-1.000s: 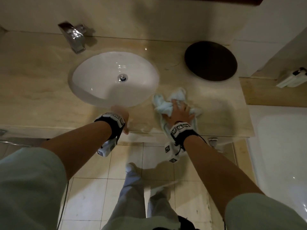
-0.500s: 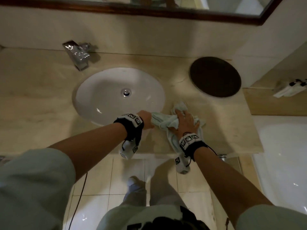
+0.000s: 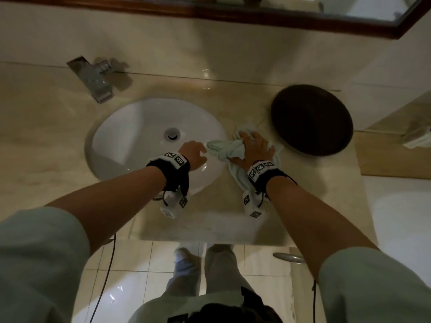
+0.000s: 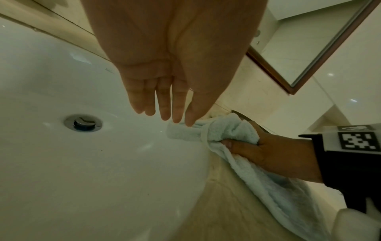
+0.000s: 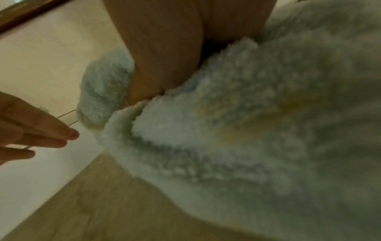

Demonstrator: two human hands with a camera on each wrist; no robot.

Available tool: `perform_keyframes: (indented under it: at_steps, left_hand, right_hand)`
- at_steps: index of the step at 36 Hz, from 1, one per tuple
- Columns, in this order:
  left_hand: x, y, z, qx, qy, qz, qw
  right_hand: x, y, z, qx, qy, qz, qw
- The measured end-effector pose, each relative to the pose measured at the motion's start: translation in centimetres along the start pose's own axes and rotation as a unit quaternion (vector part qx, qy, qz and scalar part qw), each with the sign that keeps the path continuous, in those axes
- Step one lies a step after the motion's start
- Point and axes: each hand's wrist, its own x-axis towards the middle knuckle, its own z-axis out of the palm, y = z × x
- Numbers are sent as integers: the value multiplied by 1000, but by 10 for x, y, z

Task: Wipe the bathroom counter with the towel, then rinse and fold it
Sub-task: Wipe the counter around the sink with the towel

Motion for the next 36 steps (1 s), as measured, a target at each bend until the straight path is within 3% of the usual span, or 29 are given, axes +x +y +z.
perform_keyframes:
  at_steps: [13, 24, 30, 36]
  left_hand:
    - [34, 19, -4, -20, 46, -47, 998]
    - [42, 37, -14, -6, 29, -16, 999]
    - [54, 44, -22, -7, 18, 8, 1000]
    - [61, 24, -20, -10, 7, 35, 999]
  right_hand:
    - [51, 0, -16, 0, -6, -70, 998]
    - [17, 29, -9, -59, -7, -110, 992]
    - [-24, 36, 1, -61, -37, -87, 994]
    - [-18, 27, 3, -51, -44, -68, 995]
